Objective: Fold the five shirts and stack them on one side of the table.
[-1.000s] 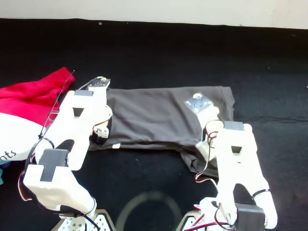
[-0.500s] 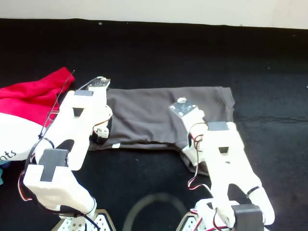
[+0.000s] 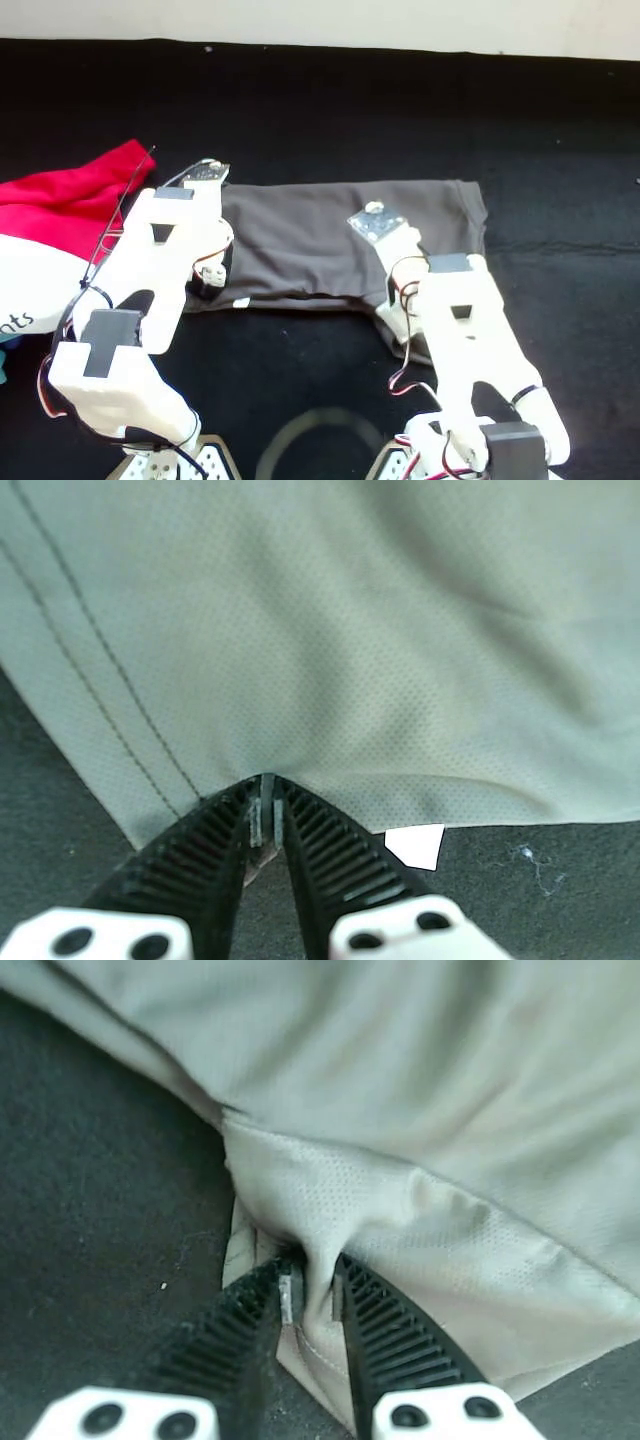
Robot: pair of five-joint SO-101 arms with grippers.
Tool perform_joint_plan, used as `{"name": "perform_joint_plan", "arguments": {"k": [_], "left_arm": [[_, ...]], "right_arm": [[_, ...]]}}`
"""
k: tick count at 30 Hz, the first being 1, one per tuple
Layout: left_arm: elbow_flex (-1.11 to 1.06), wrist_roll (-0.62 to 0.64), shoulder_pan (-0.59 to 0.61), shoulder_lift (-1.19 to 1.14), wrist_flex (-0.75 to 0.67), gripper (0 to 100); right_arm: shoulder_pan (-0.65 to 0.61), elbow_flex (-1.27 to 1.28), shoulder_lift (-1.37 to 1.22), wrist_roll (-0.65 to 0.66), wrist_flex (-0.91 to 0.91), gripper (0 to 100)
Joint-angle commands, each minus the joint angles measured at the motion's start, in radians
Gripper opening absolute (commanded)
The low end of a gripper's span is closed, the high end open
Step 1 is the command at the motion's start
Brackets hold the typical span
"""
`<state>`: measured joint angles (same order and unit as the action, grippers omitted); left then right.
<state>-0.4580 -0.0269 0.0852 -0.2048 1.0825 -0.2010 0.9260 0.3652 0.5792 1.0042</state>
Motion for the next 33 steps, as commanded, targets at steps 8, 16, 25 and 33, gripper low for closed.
{"name": "perform_joint_plan", "arguments": {"k": [8,16,25,33], "left_arm": [[-0.007,0.0,0.024,-0.008,-0.029,1],[-0.007,0.0,0.024,-0.008,-0.031,1],[-0.007,0.0,0.024,-0.008,-0.029,1],[-0.007,0.0,0.024,-0.008,-0.029,1]], "right_arm": [[-0.033,0.01,0.051,-0.015,0.12,6.3],[-0.012,0.01,0.228,-0.011,0.131,6.3],[0.15,-0.024,0.209,-0.014,0.062,16.7],[0.199,-0.199,0.243,-0.089,0.084,16.6]]}}
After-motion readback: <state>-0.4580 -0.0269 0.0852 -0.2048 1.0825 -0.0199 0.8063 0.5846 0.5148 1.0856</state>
